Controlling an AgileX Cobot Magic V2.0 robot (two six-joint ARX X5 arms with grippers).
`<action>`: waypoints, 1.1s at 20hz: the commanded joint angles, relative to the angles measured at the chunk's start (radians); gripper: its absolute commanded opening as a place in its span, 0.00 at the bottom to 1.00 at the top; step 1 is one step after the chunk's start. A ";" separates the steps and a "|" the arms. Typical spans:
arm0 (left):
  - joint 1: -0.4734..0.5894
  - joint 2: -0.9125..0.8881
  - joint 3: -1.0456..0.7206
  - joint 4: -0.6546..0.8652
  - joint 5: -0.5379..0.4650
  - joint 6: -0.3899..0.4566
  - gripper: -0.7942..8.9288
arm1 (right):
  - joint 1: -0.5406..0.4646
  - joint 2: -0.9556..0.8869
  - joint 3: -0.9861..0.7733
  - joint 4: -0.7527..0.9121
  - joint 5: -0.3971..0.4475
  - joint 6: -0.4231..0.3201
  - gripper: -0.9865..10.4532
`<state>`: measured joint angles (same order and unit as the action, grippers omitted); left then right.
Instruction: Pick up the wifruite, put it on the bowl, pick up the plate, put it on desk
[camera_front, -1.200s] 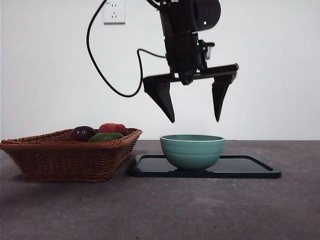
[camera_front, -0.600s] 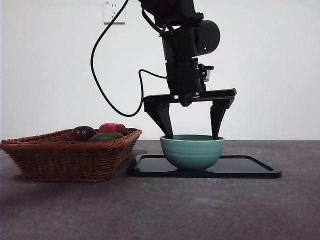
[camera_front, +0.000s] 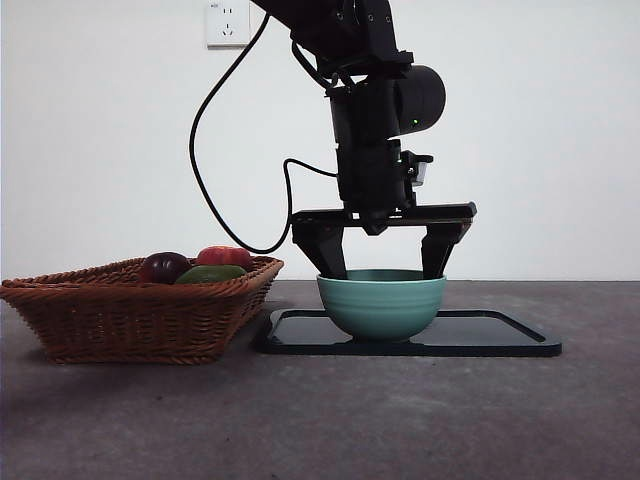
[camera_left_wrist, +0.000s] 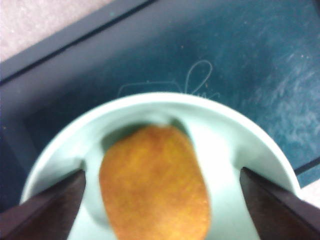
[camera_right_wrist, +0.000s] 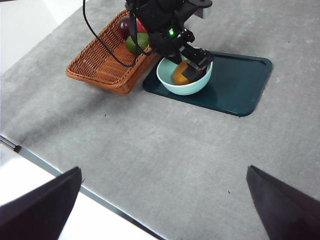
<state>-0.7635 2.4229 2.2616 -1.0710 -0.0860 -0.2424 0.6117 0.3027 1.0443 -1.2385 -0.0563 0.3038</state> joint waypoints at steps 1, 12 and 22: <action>-0.010 0.045 0.022 -0.009 0.000 0.018 0.43 | 0.007 0.003 0.009 0.004 0.002 0.003 0.62; -0.005 0.044 0.132 -0.113 0.000 0.022 0.33 | 0.007 0.003 0.009 0.003 0.004 0.003 0.62; -0.010 0.023 0.419 -0.388 0.005 0.026 0.33 | 0.007 0.003 0.009 0.002 0.004 -0.005 0.62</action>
<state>-0.7635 2.4355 2.6492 -1.4193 -0.0830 -0.2256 0.6117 0.3027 1.0443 -1.2423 -0.0532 0.3035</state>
